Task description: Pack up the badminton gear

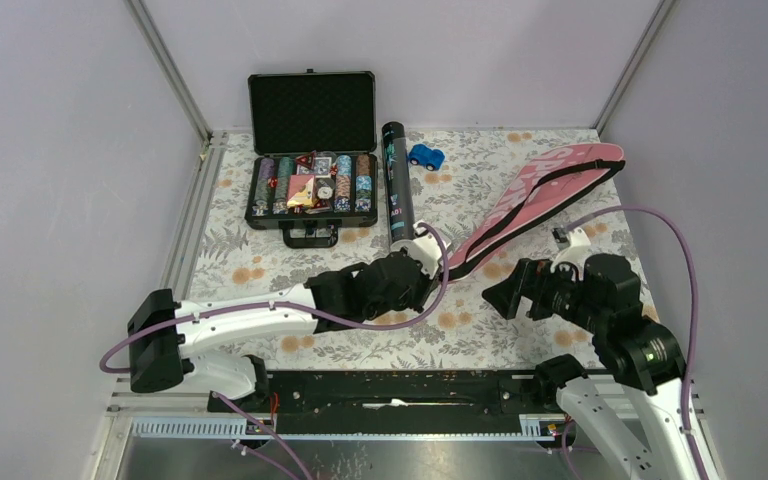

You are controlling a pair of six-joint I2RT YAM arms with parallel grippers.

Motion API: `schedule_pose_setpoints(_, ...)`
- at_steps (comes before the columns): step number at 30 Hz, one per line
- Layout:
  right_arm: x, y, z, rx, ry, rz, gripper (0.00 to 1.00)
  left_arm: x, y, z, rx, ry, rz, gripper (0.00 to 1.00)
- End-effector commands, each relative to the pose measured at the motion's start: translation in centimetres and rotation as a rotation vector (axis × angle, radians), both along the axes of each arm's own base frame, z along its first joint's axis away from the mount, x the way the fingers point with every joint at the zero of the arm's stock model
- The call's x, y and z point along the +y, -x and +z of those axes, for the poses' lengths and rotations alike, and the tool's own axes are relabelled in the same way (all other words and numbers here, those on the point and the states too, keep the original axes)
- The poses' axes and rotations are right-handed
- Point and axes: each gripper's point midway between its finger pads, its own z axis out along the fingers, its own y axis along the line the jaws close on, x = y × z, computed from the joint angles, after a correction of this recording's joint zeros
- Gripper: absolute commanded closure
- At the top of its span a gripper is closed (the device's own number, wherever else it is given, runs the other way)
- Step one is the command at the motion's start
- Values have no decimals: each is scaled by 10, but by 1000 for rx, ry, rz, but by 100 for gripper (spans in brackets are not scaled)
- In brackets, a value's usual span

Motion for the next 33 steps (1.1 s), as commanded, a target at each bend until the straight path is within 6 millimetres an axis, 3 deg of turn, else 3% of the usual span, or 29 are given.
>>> schedule_pose_setpoints(1, -25, 1, -19, 25, 44, -159, 1, 2, -2, 13, 26, 114, 85, 84)
schedule_pose_setpoints(10, -54, 13, -16, -104, 37, -293, 0, -10, 22, -26, 105, 83, 65, 77)
schedule_pose_setpoints(13, -57, 12, -19, -85, 52, -311, 0, -14, 22, -23, 107, 93, 66, 70)
schedule_pose_setpoints(16, -59, 10, -29, -49, 55, -345, 0, -14, 19, -6, 82, 87, 74, 57)
schedule_pose_setpoints(21, -74, 10, -27, -35, 46, -457, 0, -2, 11, 31, 43, 146, 132, 33)
schedule_pose_setpoints(24, -70, 14, -20, -53, 63, -396, 0, 10, 12, 53, 32, 199, 149, 2)
schedule_pose_setpoints(29, -82, 14, -15, -30, 81, -474, 0, 42, 17, 97, -1, 305, 164, 1)
schedule_pose_setpoints(33, -89, 9, 1, -59, 70, -530, 0, 78, 22, 134, -38, 418, 182, 1)
